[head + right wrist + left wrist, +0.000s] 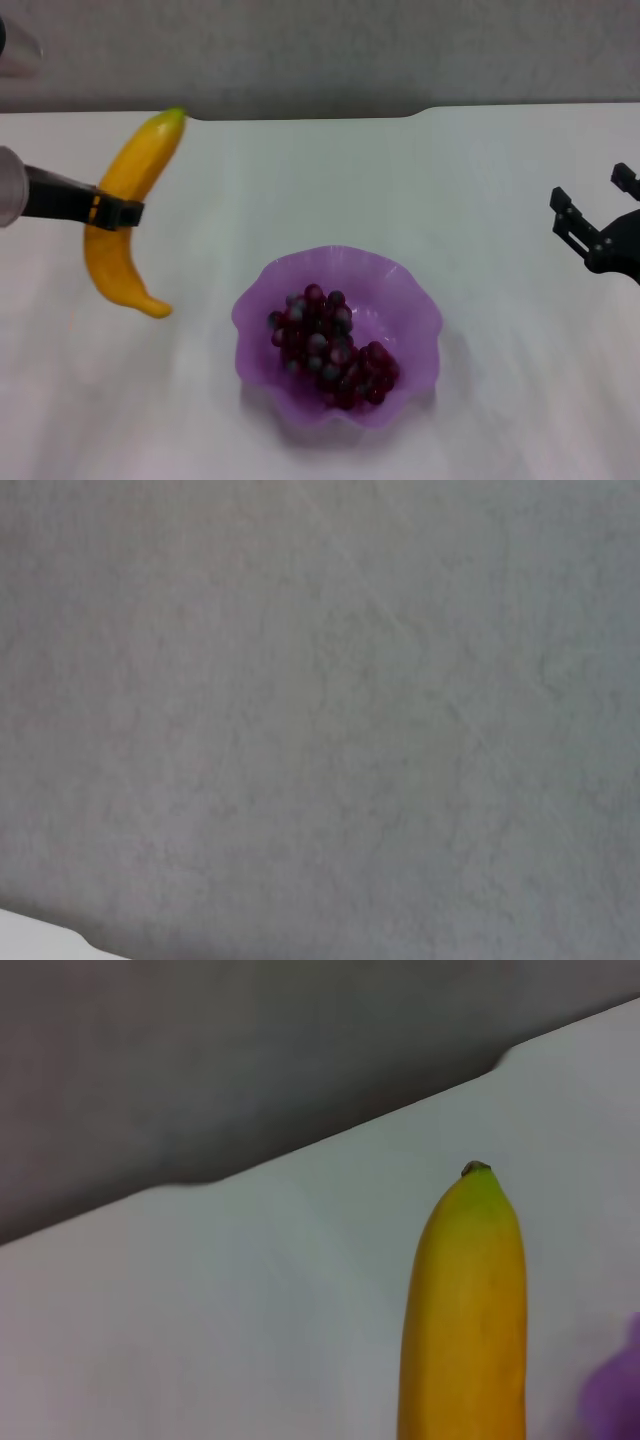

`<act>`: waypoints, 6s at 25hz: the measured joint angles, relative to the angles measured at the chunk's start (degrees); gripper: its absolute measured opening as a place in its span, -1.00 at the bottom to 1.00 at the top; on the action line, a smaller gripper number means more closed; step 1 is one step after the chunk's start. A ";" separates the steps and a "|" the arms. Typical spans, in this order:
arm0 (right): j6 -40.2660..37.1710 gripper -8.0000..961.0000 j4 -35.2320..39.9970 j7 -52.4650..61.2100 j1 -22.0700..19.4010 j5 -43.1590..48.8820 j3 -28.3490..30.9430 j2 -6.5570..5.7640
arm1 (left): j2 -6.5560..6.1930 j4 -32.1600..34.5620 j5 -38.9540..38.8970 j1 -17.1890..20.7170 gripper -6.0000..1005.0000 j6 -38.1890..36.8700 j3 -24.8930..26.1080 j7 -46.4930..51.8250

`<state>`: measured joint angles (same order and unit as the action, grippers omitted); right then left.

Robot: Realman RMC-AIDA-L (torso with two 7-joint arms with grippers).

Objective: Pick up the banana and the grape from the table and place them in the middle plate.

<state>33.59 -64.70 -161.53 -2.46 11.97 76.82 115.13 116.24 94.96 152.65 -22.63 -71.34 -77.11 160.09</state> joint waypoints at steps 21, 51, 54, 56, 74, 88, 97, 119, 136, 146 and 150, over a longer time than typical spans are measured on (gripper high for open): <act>0.00 0.67 -0.26 0.33 0.01 0.61 -0.08 -0.12 | 0.14 5.02 -4.97 -1.24 -0.01 -3.21 -10.09 -4.10; 0.20 0.67 -0.25 0.34 0.26 0.60 -0.18 -0.18 | 0.22 -9.94 0.11 -10.94 -0.01 4.92 -24.79 4.16; 0.20 0.67 -0.25 0.34 0.27 0.60 -0.23 -0.18 | 0.22 -11.57 1.16 -11.85 -0.01 5.89 -26.22 5.37; 0.20 0.67 -0.25 0.34 0.31 0.60 -0.26 -0.18 | 0.21 -12.41 1.48 -12.36 -0.01 6.33 -26.82 5.99; 0.31 0.66 -0.17 0.34 0.47 0.60 -0.35 -0.18 | 0.43 -16.65 1.43 -15.02 -0.01 9.43 -34.91 9.95; 0.30 0.66 -0.15 0.34 0.53 0.60 -0.79 -0.27 | 0.65 -20.54 0.89 -17.98 -0.01 10.18 -36.95 11.17; 0.34 0.66 -0.01 0.34 0.53 0.60 -0.79 -0.27 | 0.57 -20.05 0.81 -18.77 0.03 9.67 -37.66 11.19; 0.22 0.66 0.01 0.34 0.44 0.60 -0.79 -0.27 | 0.66 -17.50 1.23 -19.23 0.42 9.37 -39.90 11.21; 0.20 0.66 0.11 0.34 0.29 0.66 -0.70 -0.35 | 0.61 -2.32 7.99 -14.29 0.68 6.78 -40.32 11.21; 0.51 0.66 -0.69 0.49 0.22 1.22 -0.86 -0.35 | 0.20 8.50 11.63 -6.74 0.68 9.55 -33.16 9.84; 0.54 0.66 -1.00 0.87 0.10 1.22 -0.74 -0.35 | 0.15 15.48 11.12 2.36 0.68 18.21 -27.86 6.01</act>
<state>34.13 -65.69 -160.66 -2.36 13.19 76.07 114.78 116.39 110.44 163.77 -20.27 -53.12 -104.96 166.10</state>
